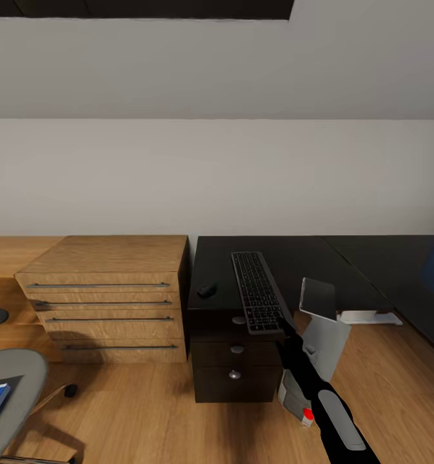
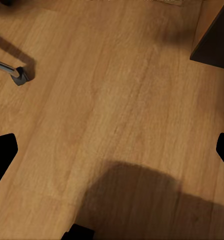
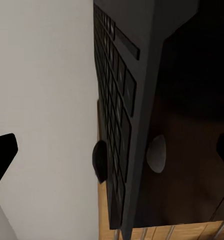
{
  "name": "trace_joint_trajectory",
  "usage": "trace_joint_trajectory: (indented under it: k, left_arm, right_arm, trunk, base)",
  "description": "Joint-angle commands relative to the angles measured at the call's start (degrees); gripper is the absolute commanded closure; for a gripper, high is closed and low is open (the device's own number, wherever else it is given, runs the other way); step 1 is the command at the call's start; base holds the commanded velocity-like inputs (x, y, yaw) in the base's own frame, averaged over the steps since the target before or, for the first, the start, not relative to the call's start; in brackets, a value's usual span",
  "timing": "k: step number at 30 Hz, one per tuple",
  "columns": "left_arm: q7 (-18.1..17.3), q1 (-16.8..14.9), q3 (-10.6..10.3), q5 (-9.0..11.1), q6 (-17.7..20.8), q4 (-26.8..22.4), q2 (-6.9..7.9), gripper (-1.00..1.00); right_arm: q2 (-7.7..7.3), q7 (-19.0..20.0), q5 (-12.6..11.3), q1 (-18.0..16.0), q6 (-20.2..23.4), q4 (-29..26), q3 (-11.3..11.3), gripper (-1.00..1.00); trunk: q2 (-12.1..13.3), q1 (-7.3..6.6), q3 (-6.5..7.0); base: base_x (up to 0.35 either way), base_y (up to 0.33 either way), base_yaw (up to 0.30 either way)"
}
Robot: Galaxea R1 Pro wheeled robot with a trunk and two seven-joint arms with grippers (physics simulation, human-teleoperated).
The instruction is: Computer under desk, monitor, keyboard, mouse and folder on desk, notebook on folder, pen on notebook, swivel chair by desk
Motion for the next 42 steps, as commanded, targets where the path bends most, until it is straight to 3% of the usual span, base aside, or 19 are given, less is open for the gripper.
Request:
trace_joint_trajectory:
  k: [1, 19, 20, 25, 37, 42]
  left_arm:
    - [0.35, 0.0, -0.1, 0.26, 0.19, -0.11, 0.03, -1.0]
    - [0.26, 0.0, 0.05, 0.35, 0.19, -0.11, 0.06, -1.0]
    - [0.26, 0.0, 0.05, 0.35, 0.19, -0.11, 0.06, -1.0]
    - [0.26, 0.0, -0.03, 0.27, 0.19, -0.11, 0.06, -1.0]
    - [0.26, 0.0, 0.04, 0.29, 0.19, -0.11, 0.06, -1.0]
    - [0.26, 0.0, 0.06, 0.35, 0.21, -0.09, 0.06, -1.0]
  right_arm:
    - [0.07, 0.07, -0.53, -0.03, 0.57, 0.01, -0.24, -1.0]
    - [-0.02, 0.0, -0.46, -0.03, 0.57, 0.11, -0.15, -1.0]
    - [-0.02, -0.03, -0.46, -0.03, 0.57, 0.11, -0.12, 1.0]
    - [-0.02, -0.24, -0.36, -0.03, 0.57, 0.11, -0.06, 1.0]
    - [0.07, 0.16, -0.43, 0.04, 0.68, -0.55, -0.05, 1.0]
    - [0.2, -0.12, -0.44, 0.94, 0.61, -9.25, 1.24, 1.0]
  trunk:
    - [-0.02, 0.01, -0.04]
    - [-0.02, 0.01, -0.04]
    - [-0.02, 0.01, -0.04]
    - [-0.02, 0.01, -0.04]
    - [4.79, -2.63, 2.11]
    - [6.8, -3.73, 3.01]
  base:
    - [0.044, 0.0, 0.0]
    - [0.069, 0.0, 0.0]
    - [0.006, 0.0, 0.0]
    - [0.001, 0.0, 0.0]
    - [0.0, 0.0, 0.0]
    - [0.0, 0.0, 0.0]
